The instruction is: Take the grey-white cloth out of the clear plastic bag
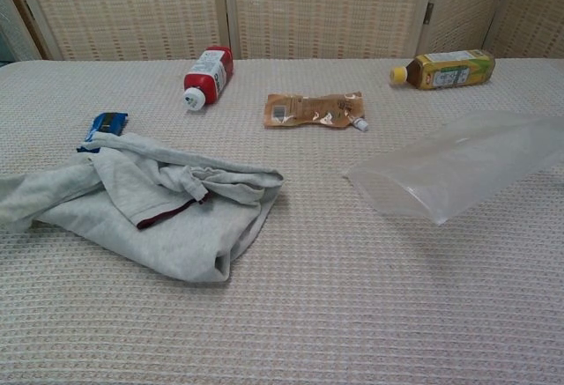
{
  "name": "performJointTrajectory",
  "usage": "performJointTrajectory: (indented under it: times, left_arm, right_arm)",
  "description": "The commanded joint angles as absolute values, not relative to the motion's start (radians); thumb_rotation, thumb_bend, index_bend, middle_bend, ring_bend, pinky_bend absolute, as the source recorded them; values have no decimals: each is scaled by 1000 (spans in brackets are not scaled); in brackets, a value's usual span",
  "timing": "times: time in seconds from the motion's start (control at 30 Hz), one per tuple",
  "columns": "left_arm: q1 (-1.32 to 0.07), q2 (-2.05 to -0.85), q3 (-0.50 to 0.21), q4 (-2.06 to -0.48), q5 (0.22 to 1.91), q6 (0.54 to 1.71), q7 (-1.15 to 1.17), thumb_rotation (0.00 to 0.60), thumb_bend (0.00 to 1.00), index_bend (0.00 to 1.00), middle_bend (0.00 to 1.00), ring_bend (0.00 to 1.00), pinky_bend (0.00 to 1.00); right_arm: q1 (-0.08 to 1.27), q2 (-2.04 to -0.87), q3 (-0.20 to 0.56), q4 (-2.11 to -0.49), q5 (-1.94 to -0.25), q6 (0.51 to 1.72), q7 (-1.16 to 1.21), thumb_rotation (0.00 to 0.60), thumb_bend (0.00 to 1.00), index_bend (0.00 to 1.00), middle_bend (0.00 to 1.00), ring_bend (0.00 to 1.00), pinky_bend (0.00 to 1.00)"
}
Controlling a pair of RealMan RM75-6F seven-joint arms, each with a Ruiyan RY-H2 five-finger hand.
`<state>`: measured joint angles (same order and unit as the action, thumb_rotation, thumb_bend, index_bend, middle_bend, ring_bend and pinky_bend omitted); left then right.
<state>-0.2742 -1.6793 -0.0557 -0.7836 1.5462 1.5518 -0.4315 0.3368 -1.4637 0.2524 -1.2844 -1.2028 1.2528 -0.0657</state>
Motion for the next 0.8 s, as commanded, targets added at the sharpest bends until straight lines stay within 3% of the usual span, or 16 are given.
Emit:
performJointTrajectory:
  times: [0.03,0.1,0.2,0.33,0.53,0.8]
  left_arm:
    - [-291,-1465,-24,-1150,1529,1412,-309,598,170,6,350,345,465]
    - [-300,-1368,-12,-1295,1501,1341,-237,598,163,5,245,230,317]
    - [-305,-1199,-2,-1533,1426,1252,-86,596,163,44,146,135,226]
    - [-232,-1137,-29,-1681,1356,1399,158,596,183,133,139,87,158]
    - [-120,-1133,-4,-1720,1380,1559,183,596,188,173,136,65,137]
    - [-97,-1112,-6,-1727,1410,1575,162,596,189,186,145,63,137]
  right_arm:
    - [255,-1330,190,-1423,-1277,1336,-81,600,79,0,0,0,0]
    - [223,-1267,161,-1499,-1307,1374,-132,600,62,0,0,0,0]
    - [163,-1170,112,-1628,-1356,1451,-228,600,59,0,0,0,0]
    - [71,-1100,48,-1727,-1444,1577,-267,600,60,0,0,0,0]
    - [16,-1083,-3,-1711,-1512,1622,-223,600,59,0,0,0,0]
    - [29,-1059,16,-1716,-1469,1556,-161,600,58,0,0,0,0]
